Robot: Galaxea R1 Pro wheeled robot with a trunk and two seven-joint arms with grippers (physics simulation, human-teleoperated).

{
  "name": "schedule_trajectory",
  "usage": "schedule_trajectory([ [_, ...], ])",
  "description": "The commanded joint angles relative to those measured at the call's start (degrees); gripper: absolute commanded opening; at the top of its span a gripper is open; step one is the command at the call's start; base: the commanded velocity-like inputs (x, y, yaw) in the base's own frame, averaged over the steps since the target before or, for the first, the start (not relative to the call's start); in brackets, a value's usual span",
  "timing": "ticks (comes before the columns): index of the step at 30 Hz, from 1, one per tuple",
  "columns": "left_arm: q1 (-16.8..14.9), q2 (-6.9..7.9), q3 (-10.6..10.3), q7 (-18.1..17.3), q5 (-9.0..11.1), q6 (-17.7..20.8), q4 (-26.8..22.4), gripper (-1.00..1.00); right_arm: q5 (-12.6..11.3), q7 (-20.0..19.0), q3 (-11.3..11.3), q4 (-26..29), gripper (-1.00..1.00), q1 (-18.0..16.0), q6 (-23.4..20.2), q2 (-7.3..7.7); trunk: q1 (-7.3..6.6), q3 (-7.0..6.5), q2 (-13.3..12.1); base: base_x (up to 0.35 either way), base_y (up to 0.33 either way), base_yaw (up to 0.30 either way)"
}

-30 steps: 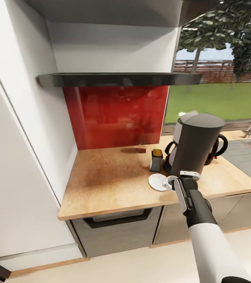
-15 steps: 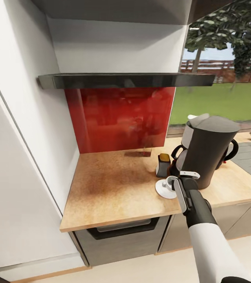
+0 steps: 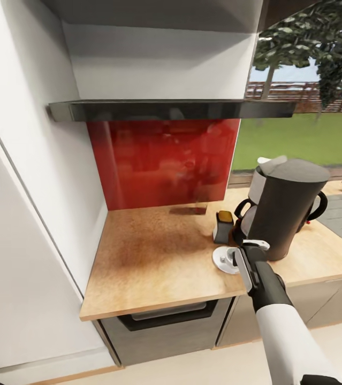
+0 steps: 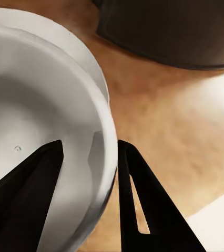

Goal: Set up a coffee station on the kitchen countertop: keep the coffee maker on the countertop, move the bottle of coffee from the kitchen shelf to the counter next to the coffee maker, place a paper coffee filter on top of the coffee maker, put the saucer next to the coffee maker with the coffee cup on the saucer, and place the electric kettle next to the coffee maker.

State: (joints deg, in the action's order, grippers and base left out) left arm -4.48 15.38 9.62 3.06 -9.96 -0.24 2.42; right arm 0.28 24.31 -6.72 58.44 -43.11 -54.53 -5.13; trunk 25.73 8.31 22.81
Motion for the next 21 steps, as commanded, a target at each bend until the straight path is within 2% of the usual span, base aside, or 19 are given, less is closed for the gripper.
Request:
schedule_trajectory([
  [1, -0.09, 0.01, 0.48, 0.19, -0.62, -0.03, 0.13, 1.0, 0.05, 0.07, -0.1, -0.02, -1.0, -0.06, -0.23, -0.05, 0.05, 0.11, 0.12, 0.197, 0.008, 0.0],
  [16, -0.09, -0.28, 0.49, 0.19, -0.66, -0.03, 0.21, 1.0, 0.12, 0.08, -0.14, -0.44, -1.0, -0.04, -0.14, 0.14, 0.05, 0.11, 0.12, 0.037, 0.001, 0.0],
  [21, -0.09, -0.48, 0.49, 0.19, -0.66, -0.03, 0.22, 1.0, 0.16, 0.06, -0.14, -1.84, -1.0, -0.06, -0.14, 0.13, 0.05, 0.11, 0.12, 0.223, 0.0, 0.0],
])
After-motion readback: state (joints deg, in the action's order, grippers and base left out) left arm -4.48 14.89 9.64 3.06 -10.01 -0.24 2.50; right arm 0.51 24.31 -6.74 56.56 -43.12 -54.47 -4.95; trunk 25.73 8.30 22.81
